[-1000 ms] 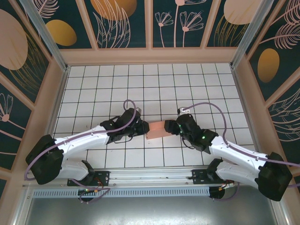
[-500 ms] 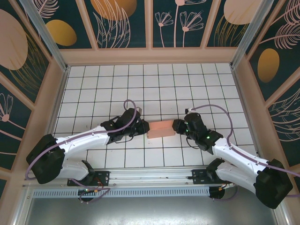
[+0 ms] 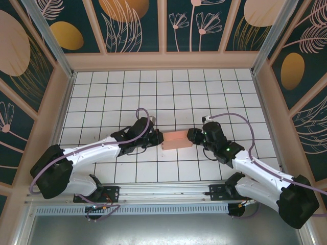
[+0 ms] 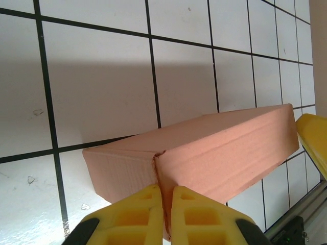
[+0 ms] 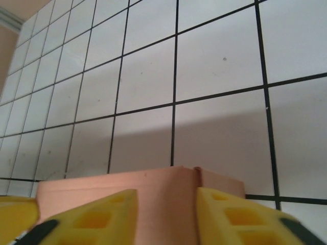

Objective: Fold the paper box

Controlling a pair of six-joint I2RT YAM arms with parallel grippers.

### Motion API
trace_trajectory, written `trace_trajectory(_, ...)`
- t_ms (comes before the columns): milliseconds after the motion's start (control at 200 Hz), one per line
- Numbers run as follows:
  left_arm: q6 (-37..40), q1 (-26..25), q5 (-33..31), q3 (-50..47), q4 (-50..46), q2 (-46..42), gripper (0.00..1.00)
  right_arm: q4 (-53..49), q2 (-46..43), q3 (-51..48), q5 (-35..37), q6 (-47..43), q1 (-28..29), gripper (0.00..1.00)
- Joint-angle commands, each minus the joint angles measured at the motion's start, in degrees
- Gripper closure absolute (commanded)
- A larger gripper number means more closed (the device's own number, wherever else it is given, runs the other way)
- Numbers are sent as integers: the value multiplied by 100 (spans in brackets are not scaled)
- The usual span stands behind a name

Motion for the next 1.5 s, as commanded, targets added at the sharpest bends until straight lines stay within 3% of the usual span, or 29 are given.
trace_trajectory(0, 46, -5, 10, -288, -881, 338, 92, -160, 4, 48, -30, -113, -27, 55)
trace_trajectory(145, 35, -5, 6, -336, -871, 361, 87, 11, 108, -381, 21, 58, -36, 55)
trace_trajectory(235, 18, 1, 27, -426, -768, 346, 70, 122, 149, -637, 9, 187, -70, 57)
trace_trajectory(345, 31, -5, 37, -498, -691, 388, 61, 36, 135, -686, 77, 204, -88, 65)
trace_trajectory(450, 64, -1, 73, -500, -618, 483, 67, -128, 122, -559, 113, 97, -97, 77)
trace_trajectory(636, 83, 0, 133, -485, -528, 684, 87, -336, 91, -77, 62, -166, -76, 79)
trace_trajectory(776, 84, 3, 115, -552, -535, 689, 90, -534, 92, 439, 485, -442, 60, 68)
trace_trajectory(856, 81, -4, 77, -569, -563, 648, 90, -719, 242, 742, 736, -704, 127, 53)
trace_trajectory(926, 81, -3, 51, -587, -578, 627, 90, -858, 475, 942, 875, -895, 204, 34)
trace_trajectory(1061, 81, -5, 41, -587, -580, 601, 90, -1121, 1016, 1151, 1191, -992, 400, 15)
trace_trajectory(1251, 80, -5, 50, -629, -581, 583, 90, -1376, 1533, 1281, 1156, -941, 518, 9)
trace_trajectory(1496, 92, -5, 77, -614, -580, 677, 90, -1278, 1407, 843, 959, -939, 397, 12)
